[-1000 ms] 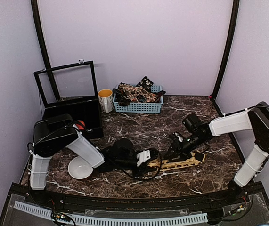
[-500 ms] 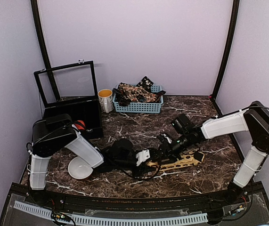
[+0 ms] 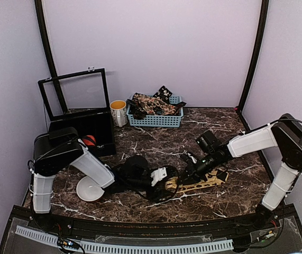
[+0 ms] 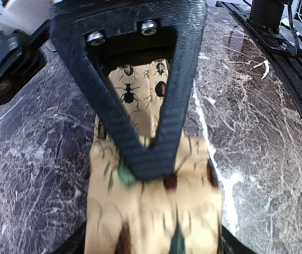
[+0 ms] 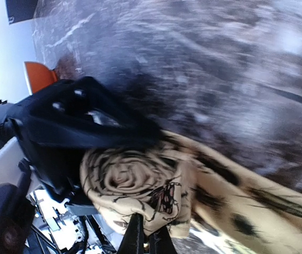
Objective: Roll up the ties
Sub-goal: Roll the tie at the center of the board.
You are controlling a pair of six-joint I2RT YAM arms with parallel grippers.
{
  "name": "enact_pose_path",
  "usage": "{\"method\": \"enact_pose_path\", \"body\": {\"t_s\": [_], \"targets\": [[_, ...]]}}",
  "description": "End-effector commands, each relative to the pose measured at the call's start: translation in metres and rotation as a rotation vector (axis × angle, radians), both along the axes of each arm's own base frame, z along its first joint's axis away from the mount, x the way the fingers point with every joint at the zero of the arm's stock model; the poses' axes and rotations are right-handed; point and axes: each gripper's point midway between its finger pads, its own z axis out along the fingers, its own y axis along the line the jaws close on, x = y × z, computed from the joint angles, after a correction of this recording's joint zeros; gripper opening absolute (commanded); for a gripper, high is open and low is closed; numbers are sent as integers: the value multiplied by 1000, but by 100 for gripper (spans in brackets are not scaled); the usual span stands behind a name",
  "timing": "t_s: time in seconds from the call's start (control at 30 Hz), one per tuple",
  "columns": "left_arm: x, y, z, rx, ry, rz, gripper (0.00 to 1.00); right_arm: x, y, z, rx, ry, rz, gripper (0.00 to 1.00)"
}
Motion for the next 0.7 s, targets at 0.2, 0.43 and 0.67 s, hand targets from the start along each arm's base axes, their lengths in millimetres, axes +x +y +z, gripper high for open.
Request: {"method": "enact_pose_path", "body": {"t_s": [0.2,0.43,0.67], "targets": [[-5,4,14,0,14,6,81,-5,-65,-52,-193,51,-66,0],[1,-13,14,-53,22,22,83,-6,-69,-61,-208,66,-69,0],[8,-37,15,-94,13,-9,83,-5,-69,-64,-211,62,-56,0]]}}
